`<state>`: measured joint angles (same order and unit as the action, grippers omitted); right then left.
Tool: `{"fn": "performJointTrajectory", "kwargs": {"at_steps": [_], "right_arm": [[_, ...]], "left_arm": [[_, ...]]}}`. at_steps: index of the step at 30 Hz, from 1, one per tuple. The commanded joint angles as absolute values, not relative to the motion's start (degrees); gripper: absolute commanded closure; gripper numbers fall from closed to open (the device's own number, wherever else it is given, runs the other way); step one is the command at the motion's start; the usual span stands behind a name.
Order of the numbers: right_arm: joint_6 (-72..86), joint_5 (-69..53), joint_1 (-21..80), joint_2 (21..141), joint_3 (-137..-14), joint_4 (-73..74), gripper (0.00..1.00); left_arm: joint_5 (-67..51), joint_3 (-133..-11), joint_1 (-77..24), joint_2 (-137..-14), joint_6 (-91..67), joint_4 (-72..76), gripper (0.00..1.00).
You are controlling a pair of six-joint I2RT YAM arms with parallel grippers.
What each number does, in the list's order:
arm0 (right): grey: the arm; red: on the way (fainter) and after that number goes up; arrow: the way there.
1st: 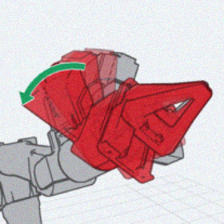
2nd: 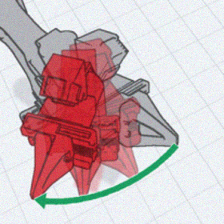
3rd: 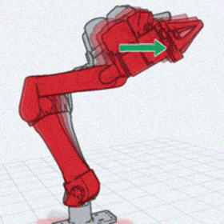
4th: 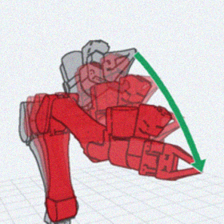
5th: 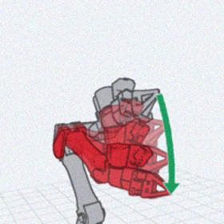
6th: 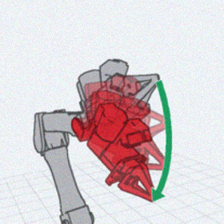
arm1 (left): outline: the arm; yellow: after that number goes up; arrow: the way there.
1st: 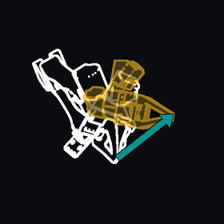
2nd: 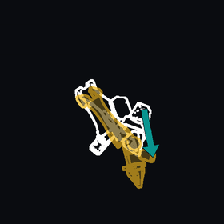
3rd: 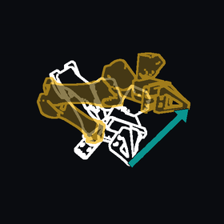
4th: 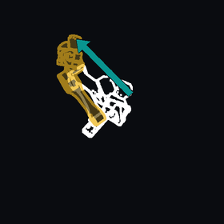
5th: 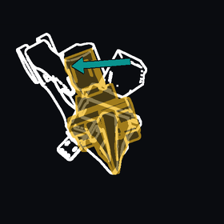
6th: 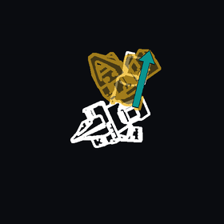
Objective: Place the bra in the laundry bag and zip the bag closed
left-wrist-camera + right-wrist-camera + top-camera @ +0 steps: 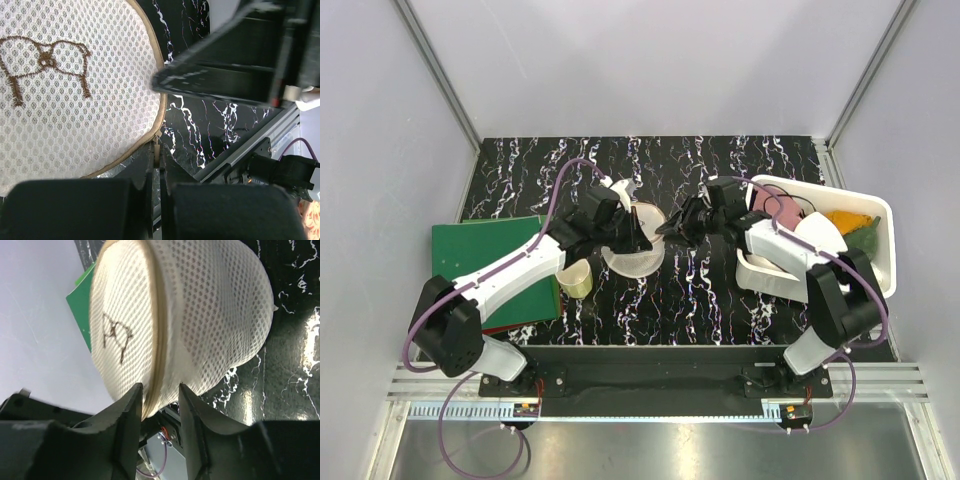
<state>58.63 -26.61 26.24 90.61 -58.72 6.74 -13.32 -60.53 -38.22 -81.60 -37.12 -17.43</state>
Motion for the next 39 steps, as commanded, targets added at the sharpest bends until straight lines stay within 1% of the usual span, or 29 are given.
{"fn": "performJointTrajectory", "kwargs": {"at_steps": [1, 2, 3, 4, 5, 6, 10, 12, 15, 19, 20, 21, 22, 23, 24, 25, 26, 28, 29, 31, 32, 33, 34, 35, 36, 37, 38, 39], "right_arm": [[60.3, -27.2, 26.9, 93.5, -62.0, 1.9, 0.60], [60.3, -27.2, 26.9, 94.0, -62.0, 1.7, 0.62], [60.2, -27.3, 26.9, 94.7, -62.3, 1.2, 0.79], [60.0, -27.2, 26.7, 95.0, -62.4, 1.1, 0.89], [59.9, -26.6, 26.5, 95.2, -62.5, 1.1, 0.97], [59.0, -26.1, 26.3, 95.2, -62.5, 1.4, 1.00], [55.6, -27.1, 22.2, 96.0, -63.0, 2.8, 1.00], [51.5, -28.7, 20.4, 96.6, -64.9, 4.4, 1.00], [46.2, -28.4, 20.1, 97.6, -68.9, 9.5, 1.00], [43.3, -27.2, 19.3, 97.6, -70.7, 12.2, 1.00], [41.2, -27.1, 19.4, 98.1, -72.8, 14.7, 0.90], [39.6, -26.0, 19.7, 98.5, -74.3, 17.1, 0.76], [37.6, -24.4, 20.0, 99.6, -76.2, 20.4, 0.65], [33.1, -18.9, 20.6, 99.9, -80.3, 27.0, 0.46], [31.3, -15.1, 22.7, 99.9, -82.0, 29.9, 0.38], [29.6, -10.9, 24.0, 99.8, -83.5, 32.4, 0.30], [27.3, -2.7, 25.6, 99.6, -86.1, 37.0, 0.20], [26.2, 3.8, 29.3, 98.6, -87.4, 40.6, 0.13], [26.4, 7.7, 30.1, 97.8, -87.1, 42.7, 0.10], [27.0, 11.1, 33.4, 94.0, -85.1, 43.6, 0.07], [27.9, 15.0, 34.9, 92.6, -82.4, 44.6, 0.04], [28.6, 16.3, 36.5, 91.0, -81.0, 45.0, 0.00], [29.2, 17.4, 39.5, 87.7, -79.4, 45.3, 0.00], [30.6, 18.4, 41.4, 85.8, -76.3, 45.8, 0.00], [31.3, 18.8, 43.2, 83.9, -74.7, 46.1, 0.00], [32.7, 19.5, 47.9, 79.6, -71.7, 46.0, 0.00], [33.7, 20.3, 50.2, 77.4, -70.3, 45.7, 0.00], [35.1, 20.7, 52.4, 75.1, -68.9, 45.6, 0.00]], "left_arm": [[-14.7, -61.9, -38.5, -80.2, -36.0, -14.6, 1.00], [-14.7, -61.8, -38.5, -80.2, -35.9, -14.5, 1.00], [-14.7, -61.8, -38.4, -80.3, -35.8, -14.6, 1.00], [-14.6, -61.7, -38.4, -80.3, -35.7, -14.6, 1.00], [-14.2, -61.6, -38.2, -80.2, -35.6, -14.9, 1.00], [-13.5, -61.2, -37.9, -80.1, -35.9, -15.6, 1.00], [-9.9, -58.4, -32.7, -77.1, -36.9, -18.8, 1.00], [-8.2, -57.3, -28.5, -75.9, -36.1, -21.4, 1.00], [-3.5, -59.8, -27.5, -77.1, -32.8, -25.8, 1.00], [-2.0, -61.7, -27.1, -78.4, -32.1, -27.8, 1.00], [-2.1, -62.7, -27.1, -78.6, -31.6, -27.8, 1.00], [-2.3, -63.2, -27.2, -79.1, -31.0, -27.8, 1.00], [-2.0, -64.0, -28.1, -79.2, -30.2, -27.8, 0.93], [0.0, -65.8, -29.1, -79.5, -28.3, -28.1, 0.85], [3.3, -67.1, -30.3, -79.9, -27.6, -28.8, 0.74], [5.4, -68.4, -33.5, -80.2, -26.9, -30.4, 0.60], [9.0, -70.6, -35.1, -80.7, -25.9, -31.0, 0.54], [11.7, -71.4, -39.2, -80.1, -26.2, -31.5, 0.47], [14.2, -70.4, -40.3, -78.2, -27.4, -31.1, 0.42], [16.6, -68.5, -44.3, -75.6, -28.3, -29.7, 0.38], [18.6, -64.9, -45.6, -71.7, -29.4, -28.8, 0.35], [19.2, -62.3, -46.9, -69.1, -29.9, -27.3, 0.30], [19.4, -59.6, -49.2, -66.4, -30.7, -24.2, 0.28], [18.8, -53.9, -50.2, -60.6, -32.4, -22.3, 0.27], [18.0, -51.0, -51.2, -57.7, -33.0, -18.9, 0.22], [17.3, -48.3, -53.4, -54.9, -33.6, -17.8, 0.19], [17.1, -43.6, -54.6, -49.4, -35.6, -17.1, 0.18], [16.3, -41.3, -55.6, -46.7, -36.3, -15.1, 0.09]]}}
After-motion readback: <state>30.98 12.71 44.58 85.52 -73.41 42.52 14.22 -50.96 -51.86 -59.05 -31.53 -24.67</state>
